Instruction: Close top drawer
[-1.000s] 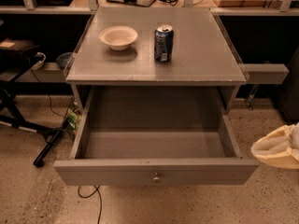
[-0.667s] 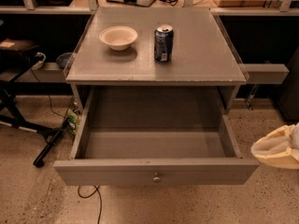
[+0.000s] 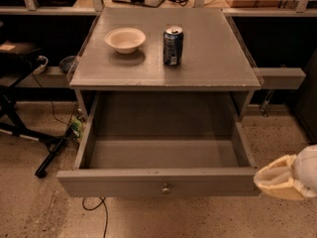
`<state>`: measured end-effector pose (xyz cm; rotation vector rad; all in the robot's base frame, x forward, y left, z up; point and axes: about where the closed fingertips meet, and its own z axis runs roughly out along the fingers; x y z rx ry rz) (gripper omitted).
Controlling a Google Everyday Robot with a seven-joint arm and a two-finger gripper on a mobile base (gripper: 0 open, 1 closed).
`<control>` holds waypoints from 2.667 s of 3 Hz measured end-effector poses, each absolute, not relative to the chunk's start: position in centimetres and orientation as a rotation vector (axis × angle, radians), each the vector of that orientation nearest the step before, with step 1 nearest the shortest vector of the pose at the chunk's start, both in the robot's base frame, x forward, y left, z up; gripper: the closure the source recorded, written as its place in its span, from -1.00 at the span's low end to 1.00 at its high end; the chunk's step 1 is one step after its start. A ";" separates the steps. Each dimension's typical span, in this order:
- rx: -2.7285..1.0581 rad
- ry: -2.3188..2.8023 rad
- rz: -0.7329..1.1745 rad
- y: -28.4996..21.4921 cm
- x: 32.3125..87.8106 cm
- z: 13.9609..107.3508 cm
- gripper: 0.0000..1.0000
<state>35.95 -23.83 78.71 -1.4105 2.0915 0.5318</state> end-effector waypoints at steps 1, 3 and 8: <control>-1.400 2.120 0.560 -22.8 35.1 76.1 1.00; -1.381 2.184 0.494 -21.8 34.6 73.5 1.00; -1.362 2.156 0.306 -18.5 39.8 66.9 1.00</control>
Offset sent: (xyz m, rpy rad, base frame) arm -0.0151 0.0180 -0.0605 -0.0117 0.0716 -0.0506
